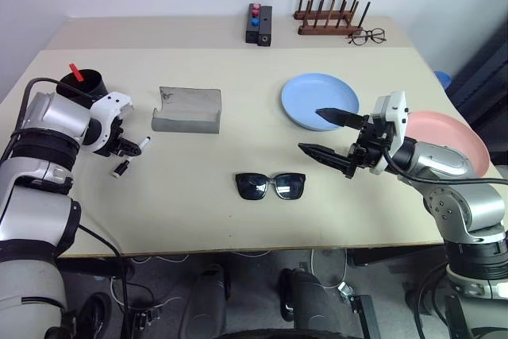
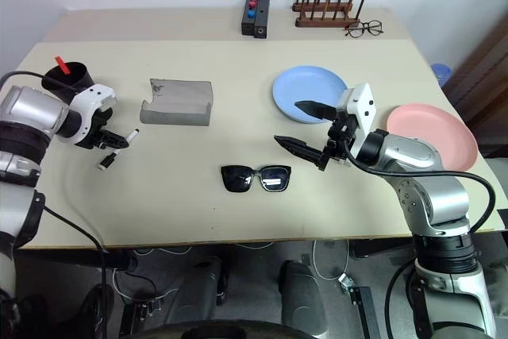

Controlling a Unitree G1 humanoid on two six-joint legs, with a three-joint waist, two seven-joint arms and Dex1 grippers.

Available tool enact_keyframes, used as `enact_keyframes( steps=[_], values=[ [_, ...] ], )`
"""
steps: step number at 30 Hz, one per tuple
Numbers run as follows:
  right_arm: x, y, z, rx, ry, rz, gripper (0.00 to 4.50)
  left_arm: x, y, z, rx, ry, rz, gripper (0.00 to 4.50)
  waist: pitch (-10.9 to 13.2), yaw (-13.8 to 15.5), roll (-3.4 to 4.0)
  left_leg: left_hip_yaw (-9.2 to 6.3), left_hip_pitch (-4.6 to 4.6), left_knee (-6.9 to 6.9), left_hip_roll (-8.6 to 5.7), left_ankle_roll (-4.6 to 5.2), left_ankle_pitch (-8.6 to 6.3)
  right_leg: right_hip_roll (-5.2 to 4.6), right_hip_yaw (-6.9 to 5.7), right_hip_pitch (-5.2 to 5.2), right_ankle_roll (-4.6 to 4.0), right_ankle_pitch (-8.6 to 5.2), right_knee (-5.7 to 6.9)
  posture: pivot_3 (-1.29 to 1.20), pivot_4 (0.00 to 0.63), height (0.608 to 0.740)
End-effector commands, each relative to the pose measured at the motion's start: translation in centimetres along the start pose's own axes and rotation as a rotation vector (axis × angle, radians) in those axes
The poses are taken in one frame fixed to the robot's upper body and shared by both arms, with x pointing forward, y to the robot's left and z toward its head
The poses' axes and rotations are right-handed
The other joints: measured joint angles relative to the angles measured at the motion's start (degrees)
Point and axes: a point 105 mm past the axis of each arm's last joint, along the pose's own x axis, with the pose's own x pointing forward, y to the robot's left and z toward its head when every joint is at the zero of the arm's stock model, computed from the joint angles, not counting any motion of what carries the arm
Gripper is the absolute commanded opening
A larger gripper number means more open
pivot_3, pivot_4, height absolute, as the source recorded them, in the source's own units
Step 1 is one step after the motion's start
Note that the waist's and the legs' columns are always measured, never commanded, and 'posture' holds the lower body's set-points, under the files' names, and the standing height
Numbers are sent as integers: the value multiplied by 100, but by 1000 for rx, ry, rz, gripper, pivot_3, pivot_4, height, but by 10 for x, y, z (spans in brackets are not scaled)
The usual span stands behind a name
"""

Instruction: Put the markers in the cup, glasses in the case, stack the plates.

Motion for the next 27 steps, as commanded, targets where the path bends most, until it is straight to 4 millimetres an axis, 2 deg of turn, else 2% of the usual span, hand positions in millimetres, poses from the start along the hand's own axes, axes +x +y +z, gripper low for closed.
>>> enact_keyframes(
  steps=[1,7,10,14,17,19,23,27],
  values=[
    [-2,-1,10,-42,-31,-12,4500,2,-3,-4,-4,20,-23,61,0,-1,0,0,0,0,0,0,0,0,0,0,0,0,0,0,150,740],
    [-1,-3,10,-46,-28,-16,4500,-1,-2,-6,-13,10,-19,61,0,-4,0,0,0,0,0,0,0,0,0,0,0,0,0,0,150,740],
    [-1,-4,10,-47,-28,-13,4500,-12,1,-1,-5,-15,4,61,0,-9,0,0,0,0,0,0,0,0,0,0,0,0,0,0,150,740],
    [0,-3,10,-48,-28,-12,4500,-27,7,9,8,-74,51,61,0,-11,0,-1,0,0,1,0,0,0,0,0,0,0,1,0,150,740],
    [1,-3,9,-51,-28,-9,4500,-40,8,25,2,-173,65,61,1,-6,-1,-1,0,0,0,0,0,0,0,-1,0,0,1,0,150,740],
    [1,-4,10,-52,-29,-8,4500,-49,5,34,-11,-236,54,61,1,-1,-1,-1,-1,0,0,0,0,0,0,0,0,0,1,0,150,740],
    [2,-5,10,-56,-30,-10,4500,-64,0,38,63,-290,62,61,3,-18,-3,-1,-2,1,0,0,0,0,0,0,1,0,0,0,150,740],
    [2,-5,9,-58,-29,-11,4500,-76,-4,54,99,-455,70,61,3,-28,-2,-1,1,-2,1,0,0,0,0,-1,1,0,3,0,150,740]
  ],
)
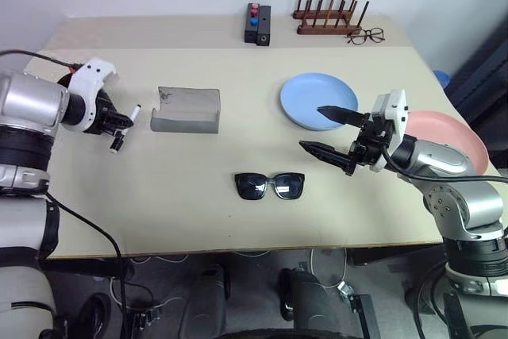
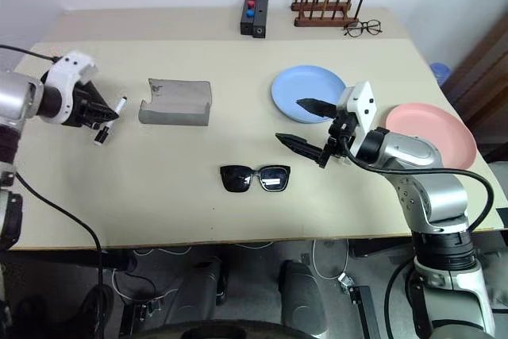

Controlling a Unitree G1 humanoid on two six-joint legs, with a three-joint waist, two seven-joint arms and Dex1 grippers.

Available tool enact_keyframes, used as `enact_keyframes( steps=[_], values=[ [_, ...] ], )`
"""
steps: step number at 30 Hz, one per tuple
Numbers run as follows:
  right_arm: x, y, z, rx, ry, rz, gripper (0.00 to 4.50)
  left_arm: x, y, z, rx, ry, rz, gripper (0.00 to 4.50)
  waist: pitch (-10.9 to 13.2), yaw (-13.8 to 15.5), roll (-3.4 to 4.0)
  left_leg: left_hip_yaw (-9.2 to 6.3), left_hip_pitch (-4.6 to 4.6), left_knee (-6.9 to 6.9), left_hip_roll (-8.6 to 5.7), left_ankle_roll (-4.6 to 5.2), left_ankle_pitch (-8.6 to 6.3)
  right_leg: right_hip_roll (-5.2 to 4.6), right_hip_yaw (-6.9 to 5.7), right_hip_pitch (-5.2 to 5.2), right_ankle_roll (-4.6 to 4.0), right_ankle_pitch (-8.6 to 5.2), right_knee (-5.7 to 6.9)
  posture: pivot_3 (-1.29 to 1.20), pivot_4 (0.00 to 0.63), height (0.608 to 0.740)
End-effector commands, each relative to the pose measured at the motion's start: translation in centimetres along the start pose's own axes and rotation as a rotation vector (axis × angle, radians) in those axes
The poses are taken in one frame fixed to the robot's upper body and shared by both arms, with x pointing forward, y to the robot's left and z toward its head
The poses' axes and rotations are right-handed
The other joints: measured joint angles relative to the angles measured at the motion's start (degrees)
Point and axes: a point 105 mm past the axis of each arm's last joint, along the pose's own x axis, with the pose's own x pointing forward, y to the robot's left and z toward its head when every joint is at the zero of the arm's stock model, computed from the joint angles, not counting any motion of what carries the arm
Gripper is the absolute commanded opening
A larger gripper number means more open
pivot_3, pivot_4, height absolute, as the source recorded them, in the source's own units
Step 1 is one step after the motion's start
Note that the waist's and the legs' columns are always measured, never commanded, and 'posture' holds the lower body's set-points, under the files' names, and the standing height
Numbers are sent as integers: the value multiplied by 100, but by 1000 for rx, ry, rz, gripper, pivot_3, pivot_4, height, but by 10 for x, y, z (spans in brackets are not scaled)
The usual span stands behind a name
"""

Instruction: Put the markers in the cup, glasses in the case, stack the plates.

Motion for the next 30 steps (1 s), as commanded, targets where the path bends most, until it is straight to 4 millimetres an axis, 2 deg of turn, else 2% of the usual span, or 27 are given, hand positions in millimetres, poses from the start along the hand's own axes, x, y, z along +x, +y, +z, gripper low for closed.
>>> enact_keyframes(
  steps=[1,5,8,15,24,30],
  values=[
    [1,0,12,-45,-41,2,4500,-13,1,19,26,-146,14,61,0,-1,0,0,1,1,0,0,0,0,0,0,0,0,1,0,150,740],
    [2,-2,11,-51,-42,-3,4500,-20,4,40,84,-413,56,61,-1,7,1,0,0,2,0,0,0,0,-1,0,1,1,0,0,150,740],
    [2,-3,13,-46,-53,-4,4500,-36,10,54,117,-618,104,61,0,10,-1,0,-1,5,0,0,1,0,0,1,8,5,2,0,150,740],
    [4,2,22,18,-114,37,4500,-65,14,78,40,-931,132,61,0,25,-1,0,2,9,-1,0,1,0,0,8,21,13,3,0,150,740],
    [6,0,39,86,-213,60,4500,-103,37,81,40,-1136,205,61,-1,17,-1,0,4,10,-1,0,1,1,-2,9,23,14,3,0,150,740],
    [10,13,52,98,-300,106,4500,-121,68,70,1,-1175,348,61,-1,16,-1,0,5,9,-1,0,1,2,-3,9,23,14,4,0,150,740]
  ],
)
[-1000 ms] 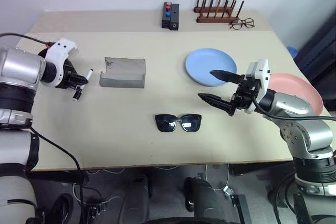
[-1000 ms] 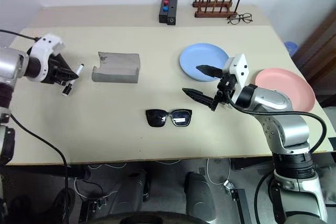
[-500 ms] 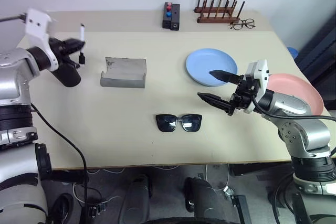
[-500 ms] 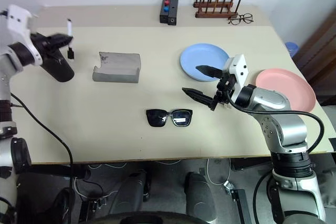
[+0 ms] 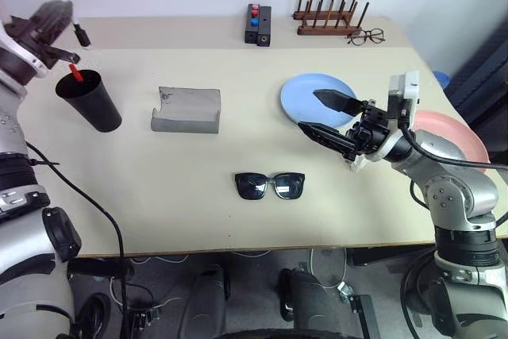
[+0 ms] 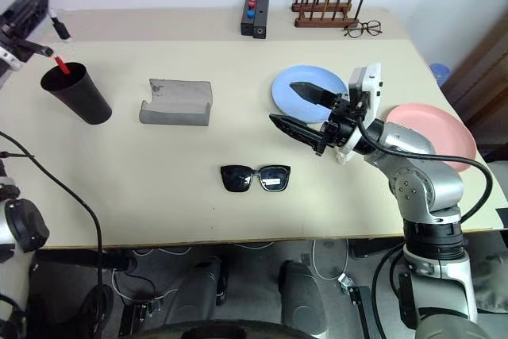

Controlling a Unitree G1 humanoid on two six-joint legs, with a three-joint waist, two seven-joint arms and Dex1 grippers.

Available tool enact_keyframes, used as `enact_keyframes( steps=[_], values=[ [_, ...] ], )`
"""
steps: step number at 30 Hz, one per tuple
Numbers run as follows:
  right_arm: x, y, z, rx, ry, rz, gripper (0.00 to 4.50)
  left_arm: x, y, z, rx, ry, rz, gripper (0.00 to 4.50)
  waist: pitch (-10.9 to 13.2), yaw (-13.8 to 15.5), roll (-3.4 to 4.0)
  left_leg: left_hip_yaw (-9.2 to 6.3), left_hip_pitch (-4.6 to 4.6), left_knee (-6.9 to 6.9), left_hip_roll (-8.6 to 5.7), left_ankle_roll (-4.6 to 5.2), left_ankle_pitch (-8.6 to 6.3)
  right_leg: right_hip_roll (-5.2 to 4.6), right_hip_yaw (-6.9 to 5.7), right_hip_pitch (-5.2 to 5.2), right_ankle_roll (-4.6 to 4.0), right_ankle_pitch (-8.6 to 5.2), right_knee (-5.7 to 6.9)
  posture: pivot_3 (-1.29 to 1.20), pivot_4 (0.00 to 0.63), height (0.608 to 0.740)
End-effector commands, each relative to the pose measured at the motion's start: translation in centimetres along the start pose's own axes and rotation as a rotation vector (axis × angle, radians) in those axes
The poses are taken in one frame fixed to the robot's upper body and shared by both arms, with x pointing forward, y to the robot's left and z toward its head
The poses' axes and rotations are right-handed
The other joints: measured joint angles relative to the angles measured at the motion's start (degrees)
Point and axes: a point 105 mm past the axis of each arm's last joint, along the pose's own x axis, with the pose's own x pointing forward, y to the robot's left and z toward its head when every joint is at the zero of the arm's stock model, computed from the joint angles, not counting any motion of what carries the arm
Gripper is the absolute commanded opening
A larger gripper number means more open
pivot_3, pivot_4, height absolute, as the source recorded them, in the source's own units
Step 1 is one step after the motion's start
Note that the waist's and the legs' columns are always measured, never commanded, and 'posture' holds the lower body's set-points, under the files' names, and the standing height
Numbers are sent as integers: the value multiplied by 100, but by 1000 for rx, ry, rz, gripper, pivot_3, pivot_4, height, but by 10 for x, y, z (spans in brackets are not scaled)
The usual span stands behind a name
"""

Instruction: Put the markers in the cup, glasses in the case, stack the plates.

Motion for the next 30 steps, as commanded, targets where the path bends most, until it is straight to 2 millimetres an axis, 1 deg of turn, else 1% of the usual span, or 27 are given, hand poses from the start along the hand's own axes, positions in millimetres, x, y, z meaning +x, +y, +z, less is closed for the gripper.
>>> enact_keyframes(
  steps=[1,6,12,15,18,23,30],
  values=[
    [6,9,18,-47,-72,32,4500,-9,23,24,55,-81,84,61,0,-1,0,0,0,0,0,0,0,0,0,0,0,0,0,0,150,740],
    [8,8,17,-60,-62,30,4500,-17,35,10,83,-52,127,61,0,18,0,1,-1,0,0,0,0,0,-1,0,0,0,-1,0,150,740],
    [8,7,16,-71,-48,25,4500,-24,42,-3,66,-45,156,61,-1,4,0,1,0,0,0,-1,0,0,-1,2,0,0,-1,0,150,740],
    [7,6,16,-81,-38,18,4500,-32,46,-24,19,-22,187,61,-2,3,1,2,1,-1,0,-1,0,0,-1,2,0,0,-2,0,150,740],
    [7,5,16,-85,-33,12,4500,-36,49,-34,5,-5,211,61,-2,2,1,2,2,-2,1,0,0,0,-2,2,0,0,-1,0,150,740],
    [6,4,16,-89,-29,6,4500,-40,45,-54,-21,63,191,61,-2,11,0,2,1,-1,0,-1,0,0,-1,3,0,0,-2,0,150,740],
    [6,4,17,-95,-29,2,4500,-41,39,-63,-61,73,162,61,-2,4,0,2,1,-1,1,-1,0,0,-2,2,-1,0,-2,0,150,740]
  ],
)
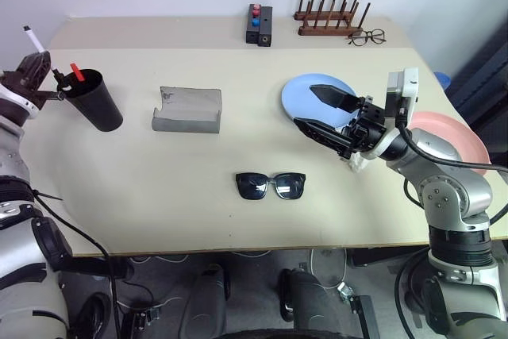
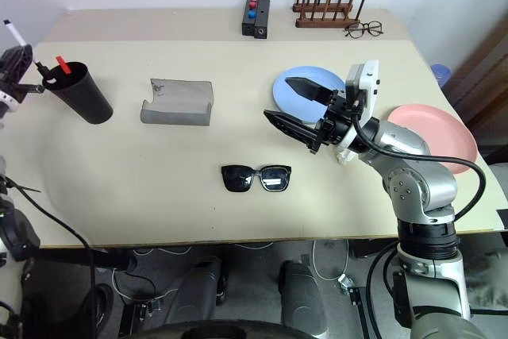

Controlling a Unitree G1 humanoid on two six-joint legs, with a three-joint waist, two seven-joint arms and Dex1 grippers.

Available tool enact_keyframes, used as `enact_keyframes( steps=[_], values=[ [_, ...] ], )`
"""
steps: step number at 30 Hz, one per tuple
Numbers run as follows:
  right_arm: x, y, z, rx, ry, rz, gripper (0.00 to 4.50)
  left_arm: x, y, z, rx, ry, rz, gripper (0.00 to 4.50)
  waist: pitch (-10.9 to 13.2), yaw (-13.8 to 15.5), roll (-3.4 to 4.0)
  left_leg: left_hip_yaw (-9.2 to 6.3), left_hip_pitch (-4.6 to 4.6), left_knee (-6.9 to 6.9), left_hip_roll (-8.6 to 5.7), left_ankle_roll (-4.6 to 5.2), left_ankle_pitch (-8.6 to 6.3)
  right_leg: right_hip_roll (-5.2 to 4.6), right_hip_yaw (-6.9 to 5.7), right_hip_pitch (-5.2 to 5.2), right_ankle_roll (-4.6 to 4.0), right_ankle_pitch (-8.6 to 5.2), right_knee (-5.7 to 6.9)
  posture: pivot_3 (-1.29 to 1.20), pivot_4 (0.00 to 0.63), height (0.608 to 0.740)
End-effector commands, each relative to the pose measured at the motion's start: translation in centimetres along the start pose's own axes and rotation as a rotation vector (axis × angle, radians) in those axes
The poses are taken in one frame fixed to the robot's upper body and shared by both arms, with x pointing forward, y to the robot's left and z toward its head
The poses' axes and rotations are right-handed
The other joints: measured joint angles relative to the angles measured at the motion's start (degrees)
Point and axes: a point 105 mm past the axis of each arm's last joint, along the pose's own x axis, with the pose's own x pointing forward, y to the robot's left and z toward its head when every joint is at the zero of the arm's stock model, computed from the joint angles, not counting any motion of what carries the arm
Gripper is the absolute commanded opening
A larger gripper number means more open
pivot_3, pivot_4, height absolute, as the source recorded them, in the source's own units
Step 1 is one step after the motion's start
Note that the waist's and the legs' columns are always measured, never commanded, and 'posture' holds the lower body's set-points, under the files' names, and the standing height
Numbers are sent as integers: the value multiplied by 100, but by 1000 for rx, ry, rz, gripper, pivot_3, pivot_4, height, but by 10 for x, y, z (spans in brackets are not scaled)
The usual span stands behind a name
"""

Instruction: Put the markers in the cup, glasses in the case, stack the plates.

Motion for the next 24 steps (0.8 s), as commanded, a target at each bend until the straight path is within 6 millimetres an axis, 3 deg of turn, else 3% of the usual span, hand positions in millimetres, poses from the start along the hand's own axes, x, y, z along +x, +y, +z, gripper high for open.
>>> enact_keyframes(
  steps=[1,2,5,11,12,16,19,24],
  values=[
    [2,3,15,-65,-27,13,4500,-1,0,7,7,-26,-16,61,0,-3,0,0,0,0,0,0,0,0,0,0,0,0,0,0,150,740],
    [2,4,15,-66,-26,13,4500,-1,-1,7,-4,-28,-20,61,0,-2,0,0,0,0,0,0,0,0,0,0,0,0,0,0,150,740],
    [1,3,15,-67,-24,12,4500,-1,-3,4,-3,-25,-26,1132,0,-4,0,0,0,0,0,0,0,0,0,0,0,0,0,0,150,740],
    [1,4,15,-69,-20,11,4500,0,-4,5,8,-33,-19,4116,0,-1,0,0,0,0,0,0,0,0,0,0,0,0,0,0,150,740],
    [1,4,15,-70,-18,11,4500,0,-5,7,11,-39,-24,4437,0,-1,0,0,0,0,0,0,0,0,0,0,0,0,0,0,150,740],
    [0,4,15,-70,-16,10,4500,6,-14,21,21,-62,-74,4437,0,1,0,0,0,-1,0,0,0,0,0,0,0,0,-1,0,150,740],
    [1,3,14,-68,-15,9,4500,12,-34,37,-15,-76,-181,4437,0,5,0,0,-1,0,0,0,0,0,0,0,-1,0,-1,0,150,740],
    [0,2,11,-66,-6,10,4500,16,-103,49,-72,11,-555,4437,0,7,0,0,-2,0,0,0,0,0,1,0,-5,-3,-1,0,150,740]
  ],
)
